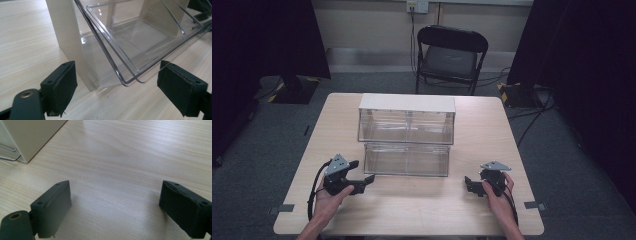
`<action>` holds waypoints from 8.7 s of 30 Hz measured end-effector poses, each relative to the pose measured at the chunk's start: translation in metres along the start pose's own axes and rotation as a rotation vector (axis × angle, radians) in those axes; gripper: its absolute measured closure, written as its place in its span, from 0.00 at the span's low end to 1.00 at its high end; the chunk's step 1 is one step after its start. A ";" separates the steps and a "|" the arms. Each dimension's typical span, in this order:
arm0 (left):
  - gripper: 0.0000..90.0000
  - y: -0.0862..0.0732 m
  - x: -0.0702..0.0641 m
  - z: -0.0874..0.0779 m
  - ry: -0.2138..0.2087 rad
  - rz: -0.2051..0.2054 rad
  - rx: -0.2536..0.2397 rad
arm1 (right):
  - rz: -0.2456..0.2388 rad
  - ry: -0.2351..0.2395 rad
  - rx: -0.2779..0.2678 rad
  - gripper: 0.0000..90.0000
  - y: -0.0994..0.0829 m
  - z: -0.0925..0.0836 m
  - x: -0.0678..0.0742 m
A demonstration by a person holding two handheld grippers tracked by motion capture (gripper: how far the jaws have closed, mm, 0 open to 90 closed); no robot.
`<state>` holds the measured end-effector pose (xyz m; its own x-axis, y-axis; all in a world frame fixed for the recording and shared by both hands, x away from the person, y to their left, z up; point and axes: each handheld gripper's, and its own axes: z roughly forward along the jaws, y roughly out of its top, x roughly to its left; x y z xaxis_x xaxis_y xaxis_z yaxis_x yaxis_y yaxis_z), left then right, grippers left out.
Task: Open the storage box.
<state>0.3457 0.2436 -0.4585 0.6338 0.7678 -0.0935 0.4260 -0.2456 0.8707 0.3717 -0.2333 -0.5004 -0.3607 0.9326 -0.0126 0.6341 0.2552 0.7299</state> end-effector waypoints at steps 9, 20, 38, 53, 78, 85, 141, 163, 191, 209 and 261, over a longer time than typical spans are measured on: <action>0.18 0.002 0.000 -0.003 -0.001 0.004 -0.014 | 0.000 0.000 0.000 0.11 0.000 0.000 0.000; 0.18 0.008 -0.001 -0.004 -0.004 -0.020 -0.043 | 0.000 0.000 0.000 0.11 0.000 0.000 0.000; 0.18 0.017 0.000 -0.011 -0.003 -0.007 -0.052 | 0.000 0.000 0.000 0.11 0.000 0.000 0.000; 0.18 0.022 -0.001 -0.010 0.001 -0.013 -0.062 | 0.000 0.000 0.000 0.11 0.000 0.000 0.000; 0.18 0.030 0.004 -0.008 0.022 -0.026 -0.066 | 0.000 0.000 0.000 0.11 0.000 0.000 0.000; 0.18 0.034 0.005 -0.007 0.024 -0.023 -0.067 | 0.000 0.000 0.000 0.11 0.000 0.000 0.000; 0.18 0.050 0.005 0.002 0.020 -0.026 -0.094 | -0.004 0.003 0.002 0.11 0.000 0.000 0.000; 0.17 0.056 0.004 0.007 0.024 -0.014 -0.078 | -0.003 0.003 0.002 0.10 0.000 0.000 0.000; 0.19 0.061 0.002 0.007 0.026 0.008 -0.056 | -0.002 0.003 0.003 0.10 0.000 0.000 0.000; 0.18 0.065 -0.001 0.005 0.013 0.009 -0.066 | -0.005 0.006 0.002 0.10 0.001 0.001 0.000; 0.21 0.075 0.003 0.004 -0.011 -0.035 -0.108 | -0.005 0.007 0.003 0.10 0.001 0.001 0.000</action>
<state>0.3821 0.2247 -0.3955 0.6271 0.7682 -0.1291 0.3763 -0.1536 0.9137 0.3727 -0.2334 -0.5004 -0.3687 0.9295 -0.0120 0.6341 0.2609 0.7279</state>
